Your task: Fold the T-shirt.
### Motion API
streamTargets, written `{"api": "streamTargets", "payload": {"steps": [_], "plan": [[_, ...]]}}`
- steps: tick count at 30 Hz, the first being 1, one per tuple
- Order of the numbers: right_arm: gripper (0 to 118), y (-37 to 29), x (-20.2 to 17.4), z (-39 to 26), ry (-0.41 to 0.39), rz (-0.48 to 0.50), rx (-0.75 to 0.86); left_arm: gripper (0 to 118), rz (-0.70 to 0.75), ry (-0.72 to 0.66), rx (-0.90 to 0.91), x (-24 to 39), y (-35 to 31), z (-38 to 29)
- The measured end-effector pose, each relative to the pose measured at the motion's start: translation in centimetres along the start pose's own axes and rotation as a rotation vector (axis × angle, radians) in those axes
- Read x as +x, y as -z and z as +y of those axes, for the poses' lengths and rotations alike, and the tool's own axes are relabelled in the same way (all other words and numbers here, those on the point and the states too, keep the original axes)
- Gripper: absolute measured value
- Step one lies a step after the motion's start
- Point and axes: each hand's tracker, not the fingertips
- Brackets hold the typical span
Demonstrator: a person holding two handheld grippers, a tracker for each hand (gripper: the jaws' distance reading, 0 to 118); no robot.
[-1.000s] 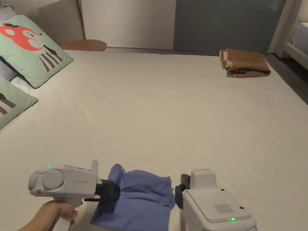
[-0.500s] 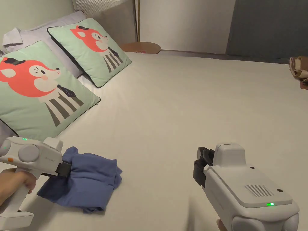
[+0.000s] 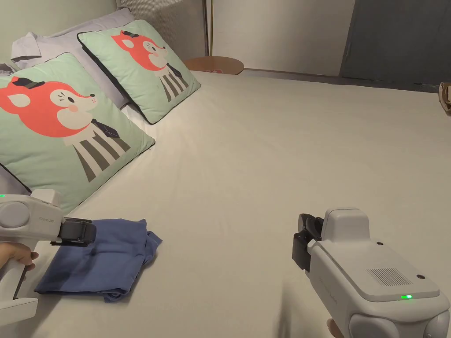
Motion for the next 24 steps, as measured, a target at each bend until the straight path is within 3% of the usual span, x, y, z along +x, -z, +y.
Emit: {"api": "streamTargets", "payload": {"steps": [6, 15, 24], "plan": [[0, -3.7, 1.2, 1.4, 0.010, -0.024, 0.058, 107, -0.009, 0.010, 0.112, 3.9, -4.9, -0.7], [0, -11.0, 5.2, 4.0, 0.005, -0.091, 0.182, 107, -0.088, 0.032, 0.551, 13.6, -18.1, -1.5], [0, -19.1, 9.5, 6.0, -0.026, -0.222, 0.320, 107, -0.173, 0.095, 0.863, 25.3, -26.6, -6.2]]}}
